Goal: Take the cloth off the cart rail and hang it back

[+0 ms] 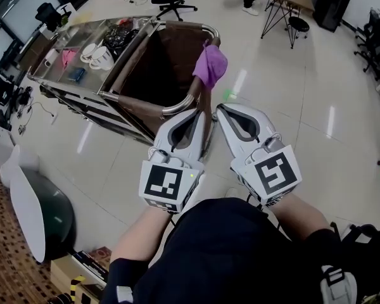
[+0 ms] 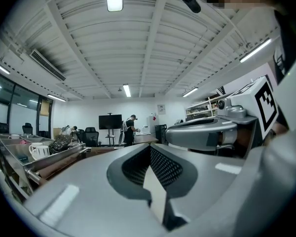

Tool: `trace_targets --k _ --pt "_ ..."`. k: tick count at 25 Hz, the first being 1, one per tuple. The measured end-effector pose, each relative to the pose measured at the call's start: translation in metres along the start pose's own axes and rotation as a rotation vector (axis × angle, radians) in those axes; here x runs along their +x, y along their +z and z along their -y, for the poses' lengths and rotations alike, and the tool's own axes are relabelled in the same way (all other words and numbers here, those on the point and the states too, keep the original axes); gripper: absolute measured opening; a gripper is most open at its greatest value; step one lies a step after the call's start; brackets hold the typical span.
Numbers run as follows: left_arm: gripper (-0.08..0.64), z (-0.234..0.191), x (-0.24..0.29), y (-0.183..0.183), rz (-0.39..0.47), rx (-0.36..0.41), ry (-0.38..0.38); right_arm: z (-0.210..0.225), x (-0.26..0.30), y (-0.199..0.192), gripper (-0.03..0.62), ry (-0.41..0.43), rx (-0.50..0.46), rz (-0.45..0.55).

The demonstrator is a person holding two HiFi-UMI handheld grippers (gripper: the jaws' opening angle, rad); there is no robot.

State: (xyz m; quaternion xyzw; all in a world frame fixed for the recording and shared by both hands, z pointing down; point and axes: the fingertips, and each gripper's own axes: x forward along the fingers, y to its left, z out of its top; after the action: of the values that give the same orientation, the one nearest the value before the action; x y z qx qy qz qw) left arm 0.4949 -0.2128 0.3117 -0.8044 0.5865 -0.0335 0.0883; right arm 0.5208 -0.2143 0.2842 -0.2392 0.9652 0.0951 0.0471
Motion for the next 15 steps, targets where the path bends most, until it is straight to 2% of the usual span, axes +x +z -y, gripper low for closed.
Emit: trace_targets --k 2,15 --pt "-0.005 -0.005 -0.009 0.008 0.031 0.016 -0.010 -0.009 0.002 0.005 0.000 -0.013 -0.006 -0.004" --pt "-0.005 -0.011 -0.045 0.007 0.045 0.008 -0.068 -0.049 -0.001 0.002 0.000 -0.080 -0.012 -0.027"
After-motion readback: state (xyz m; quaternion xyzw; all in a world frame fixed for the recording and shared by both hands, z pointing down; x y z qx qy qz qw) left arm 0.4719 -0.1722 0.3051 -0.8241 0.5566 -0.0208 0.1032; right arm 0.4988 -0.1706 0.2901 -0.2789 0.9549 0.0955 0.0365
